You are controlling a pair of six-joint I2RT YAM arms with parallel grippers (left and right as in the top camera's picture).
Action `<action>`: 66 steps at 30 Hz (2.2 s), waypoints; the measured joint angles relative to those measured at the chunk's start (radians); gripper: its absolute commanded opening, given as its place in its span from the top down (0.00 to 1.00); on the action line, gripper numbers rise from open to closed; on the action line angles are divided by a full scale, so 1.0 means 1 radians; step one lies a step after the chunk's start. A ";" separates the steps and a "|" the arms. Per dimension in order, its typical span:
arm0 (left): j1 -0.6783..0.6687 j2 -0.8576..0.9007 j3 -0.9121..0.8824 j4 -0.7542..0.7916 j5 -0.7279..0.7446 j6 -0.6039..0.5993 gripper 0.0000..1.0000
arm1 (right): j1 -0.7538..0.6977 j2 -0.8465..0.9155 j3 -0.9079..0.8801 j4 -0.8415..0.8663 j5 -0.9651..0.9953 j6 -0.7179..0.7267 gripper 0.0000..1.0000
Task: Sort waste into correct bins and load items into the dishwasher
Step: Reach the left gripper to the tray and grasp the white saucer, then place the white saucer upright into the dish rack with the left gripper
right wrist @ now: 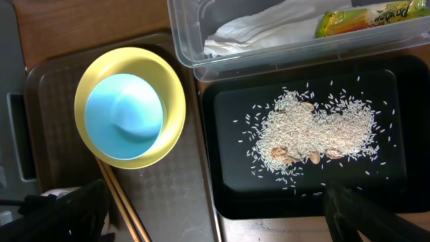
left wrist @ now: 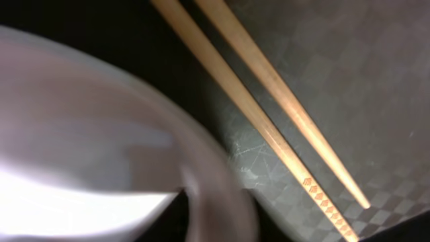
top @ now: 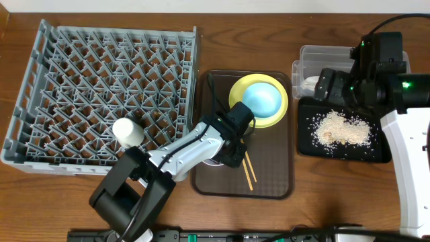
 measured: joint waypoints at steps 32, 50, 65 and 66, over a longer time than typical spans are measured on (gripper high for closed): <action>0.755 -0.393 0.027 0.316 0.624 0.049 0.92 | 0.000 0.000 0.000 -0.016 0.000 0.000 0.01; 0.995 -0.069 0.027 0.362 1.176 0.013 0.92 | 0.000 0.000 0.000 -0.021 0.000 -0.001 0.01; 1.126 -0.063 0.026 0.312 1.075 0.003 0.47 | 0.000 0.000 0.000 -0.025 0.000 -0.001 0.01; 1.130 -0.063 0.026 0.310 1.061 -0.002 0.44 | 0.000 0.000 0.000 -0.025 0.000 -0.001 0.01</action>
